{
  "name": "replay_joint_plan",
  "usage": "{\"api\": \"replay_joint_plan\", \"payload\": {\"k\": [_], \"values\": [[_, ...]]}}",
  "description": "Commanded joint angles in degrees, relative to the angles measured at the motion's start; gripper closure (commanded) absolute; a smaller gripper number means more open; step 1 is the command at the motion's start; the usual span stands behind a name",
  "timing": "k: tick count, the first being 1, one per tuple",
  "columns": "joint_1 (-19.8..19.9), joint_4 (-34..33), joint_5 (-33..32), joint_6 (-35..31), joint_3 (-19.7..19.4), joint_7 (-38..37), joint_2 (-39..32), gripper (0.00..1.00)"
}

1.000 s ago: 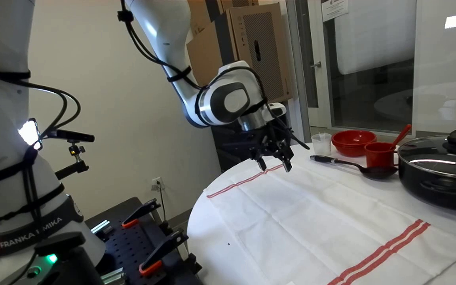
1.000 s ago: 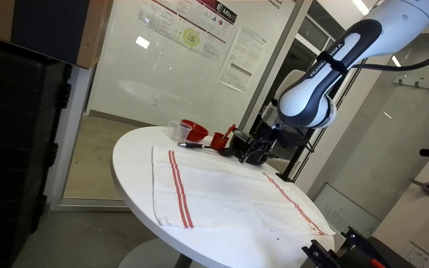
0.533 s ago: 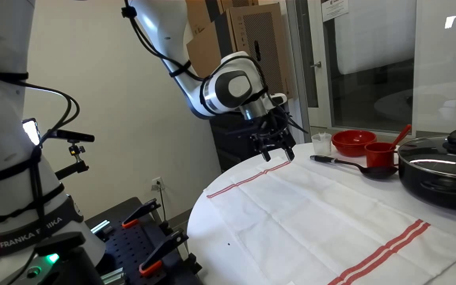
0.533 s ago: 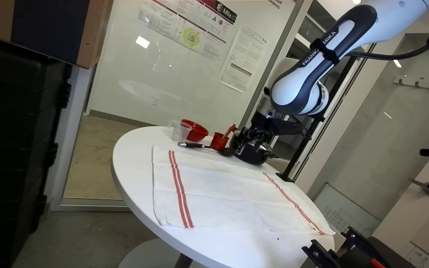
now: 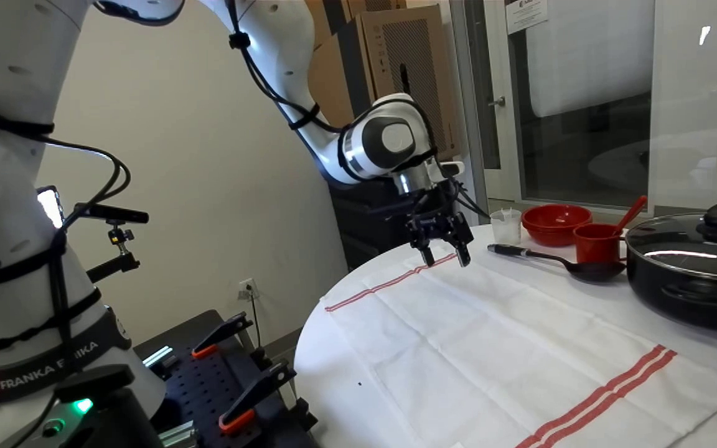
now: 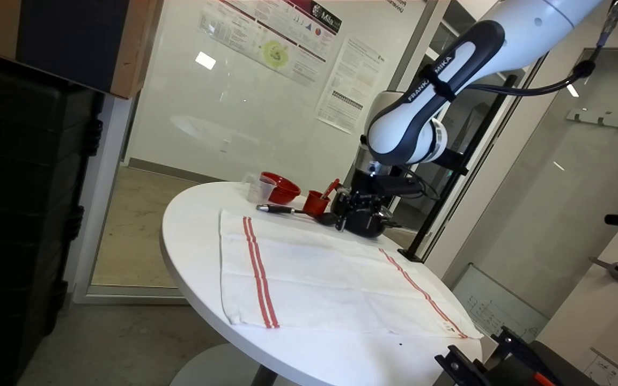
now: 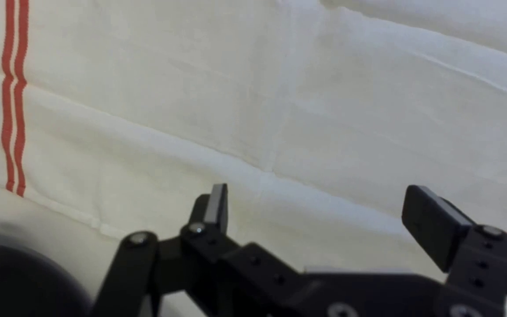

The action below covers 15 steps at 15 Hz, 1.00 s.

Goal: Scrunch up the towel on the table

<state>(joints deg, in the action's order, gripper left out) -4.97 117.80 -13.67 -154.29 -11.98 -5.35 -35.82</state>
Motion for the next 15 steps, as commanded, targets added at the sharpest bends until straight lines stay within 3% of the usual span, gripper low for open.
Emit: {"api": "replay_joint_plan", "payload": {"k": [1, 6, 15], "values": [[2.3, -4.0, 0.9, 3.6, 0.7, 0.2, -3.8, 0.0], [4.6, -5.6, 1.0, 3.8, 1.6, 1.5, -7.2, 0.0], [3.2, -7.6, -0.8, 1.3, 2.1, 3.3, -11.4, 0.0]]}}
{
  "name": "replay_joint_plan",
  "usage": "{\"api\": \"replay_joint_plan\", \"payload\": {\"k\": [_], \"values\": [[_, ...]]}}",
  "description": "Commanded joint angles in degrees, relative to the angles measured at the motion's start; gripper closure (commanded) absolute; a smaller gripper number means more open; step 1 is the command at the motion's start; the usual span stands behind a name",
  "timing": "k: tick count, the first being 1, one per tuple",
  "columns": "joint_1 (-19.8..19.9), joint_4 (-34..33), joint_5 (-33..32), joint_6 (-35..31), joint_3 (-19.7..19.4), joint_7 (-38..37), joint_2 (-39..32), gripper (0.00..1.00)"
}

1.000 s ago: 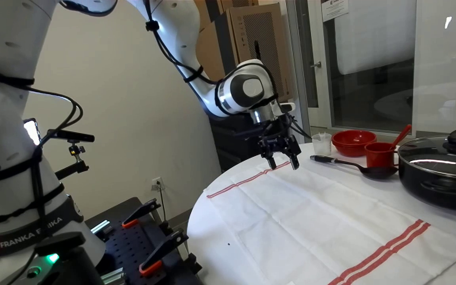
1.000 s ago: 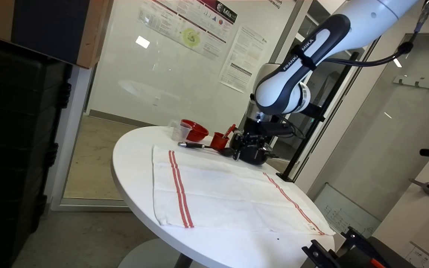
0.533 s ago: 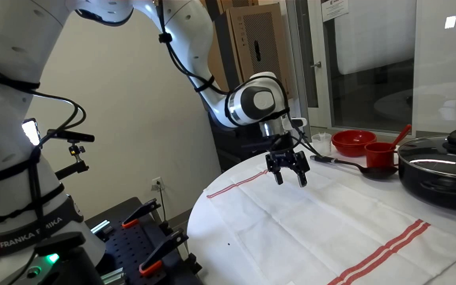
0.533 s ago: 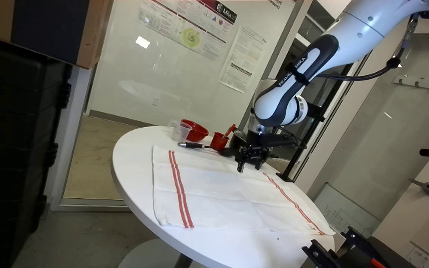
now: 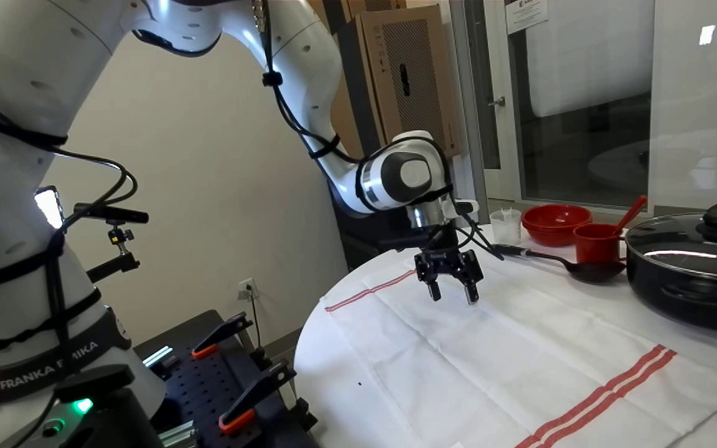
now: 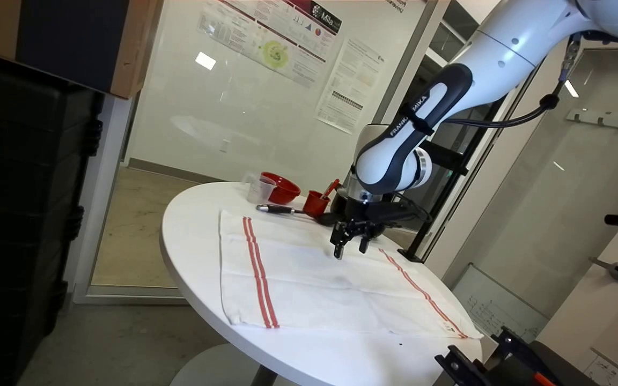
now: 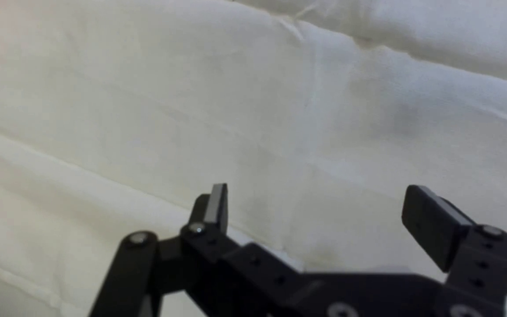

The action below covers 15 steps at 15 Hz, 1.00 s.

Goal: Scrunch up the towel on the table

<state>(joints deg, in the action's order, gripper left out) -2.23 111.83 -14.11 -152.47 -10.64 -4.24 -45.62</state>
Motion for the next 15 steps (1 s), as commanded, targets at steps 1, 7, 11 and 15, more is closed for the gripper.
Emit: {"api": "replay_joint_plan", "payload": {"k": [1, 7, 11, 15], "values": [[1.1, -1.9, -0.1, -0.5, 1.4, 3.2, -2.0, 0.0], [7.2, -3.7, 2.2, 0.4, 5.3, 10.1, -4.6, 0.0], [8.3, -5.1, 1.8, 0.5, 5.7, 11.5, -6.2, 0.33], [7.9, -4.7, 1.4, -0.2, 5.7, 11.8, -5.8, 0.66]]}}
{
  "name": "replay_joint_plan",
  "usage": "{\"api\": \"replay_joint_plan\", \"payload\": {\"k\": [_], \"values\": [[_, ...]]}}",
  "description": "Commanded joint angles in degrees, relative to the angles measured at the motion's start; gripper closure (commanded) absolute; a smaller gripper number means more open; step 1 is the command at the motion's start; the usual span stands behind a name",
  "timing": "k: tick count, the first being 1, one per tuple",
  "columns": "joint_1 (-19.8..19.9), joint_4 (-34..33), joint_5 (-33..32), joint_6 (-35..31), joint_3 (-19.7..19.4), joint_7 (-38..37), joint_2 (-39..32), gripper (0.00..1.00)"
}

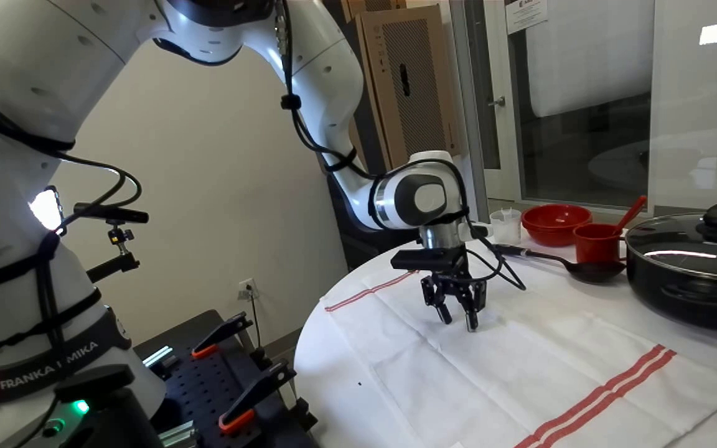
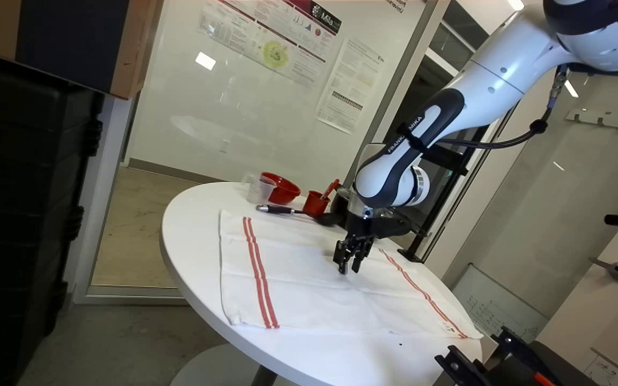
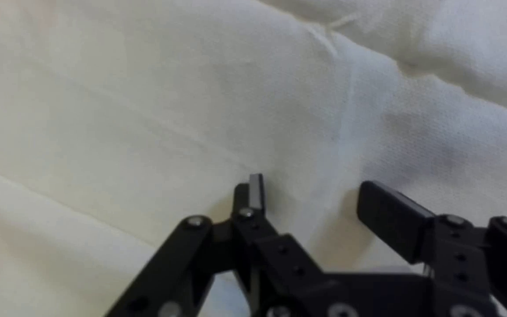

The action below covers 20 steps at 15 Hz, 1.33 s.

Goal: Scrunch up the towel on the table

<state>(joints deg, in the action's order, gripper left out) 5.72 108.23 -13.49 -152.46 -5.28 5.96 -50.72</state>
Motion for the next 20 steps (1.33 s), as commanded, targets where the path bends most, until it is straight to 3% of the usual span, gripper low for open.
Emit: {"api": "replay_joint_plan", "payload": {"k": [1, 4, 5, 12, 20], "values": [[0.0, -0.7, 0.7, -0.5, 0.4, 1.7, -0.2, 0.72], [-0.2, 1.3, 1.3, -1.1, 1.4, 1.5, 2.4, 0.96], [-0.3, 1.9, 1.6, -1.1, 1.7, 1.2, 3.1, 0.99], [-0.4, 11.4, 4.6, -0.7, 3.9, 0.1, 15.2, 1.0], [-1.7, 25.8, 8.7, 1.7, 5.6, -1.1, 37.1, 1.0]]}}
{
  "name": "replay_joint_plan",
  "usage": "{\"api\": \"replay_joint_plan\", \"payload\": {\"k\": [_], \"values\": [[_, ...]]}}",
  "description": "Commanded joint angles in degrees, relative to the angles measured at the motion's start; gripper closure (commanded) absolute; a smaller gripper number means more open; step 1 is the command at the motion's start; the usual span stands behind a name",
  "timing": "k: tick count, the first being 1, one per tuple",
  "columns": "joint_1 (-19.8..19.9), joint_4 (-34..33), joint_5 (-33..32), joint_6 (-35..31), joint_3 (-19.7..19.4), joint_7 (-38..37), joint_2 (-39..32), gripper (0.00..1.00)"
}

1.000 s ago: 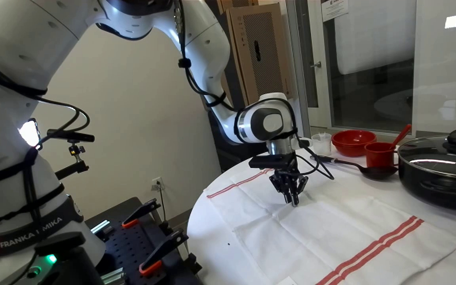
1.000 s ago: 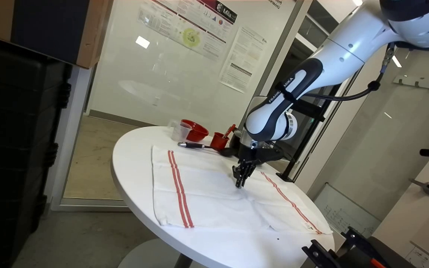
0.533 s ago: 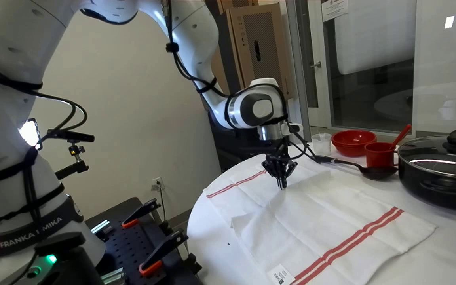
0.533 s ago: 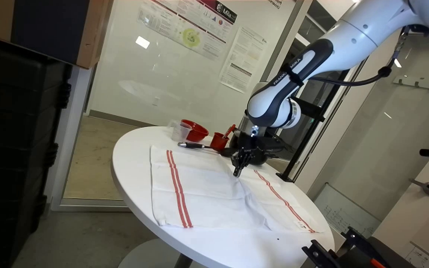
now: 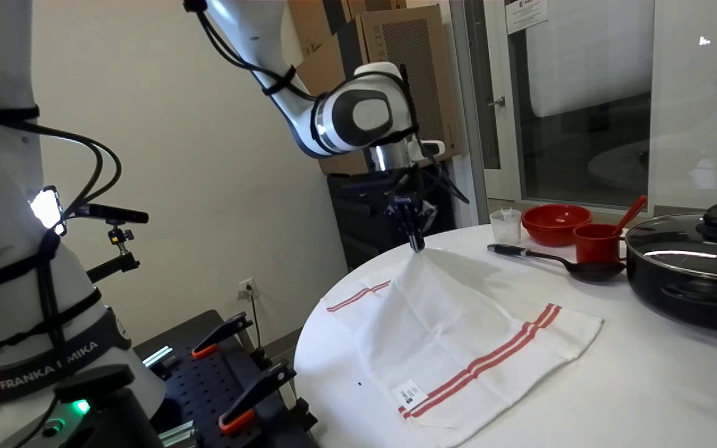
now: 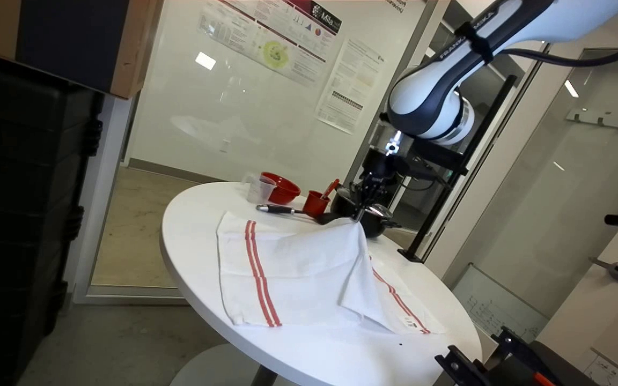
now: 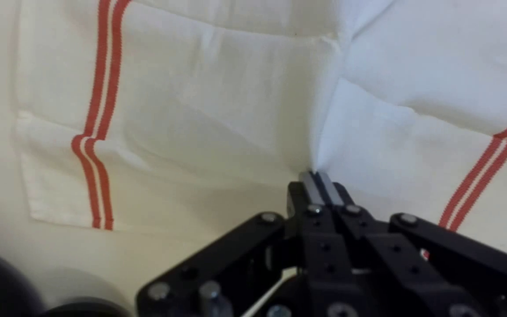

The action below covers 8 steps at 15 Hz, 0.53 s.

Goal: Scrunch up the towel on the table

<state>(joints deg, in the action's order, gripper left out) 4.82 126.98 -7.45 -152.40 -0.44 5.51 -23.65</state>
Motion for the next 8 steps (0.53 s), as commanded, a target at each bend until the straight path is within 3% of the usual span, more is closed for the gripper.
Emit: {"api": "replay_joint_plan", "payload": {"k": [1, 6, 8], "values": [[-1.2, 8.3, 3.1, 2.2, 0.8, -1.1, 12.7, 1.0], [-3.6, 9.6, 4.5, 9.3, 1.2, -4.8, 25.6, 1.0], [-4.1, 7.7, 3.9, 12.8, 0.9, -13.0, 28.3, 1.0]]}}
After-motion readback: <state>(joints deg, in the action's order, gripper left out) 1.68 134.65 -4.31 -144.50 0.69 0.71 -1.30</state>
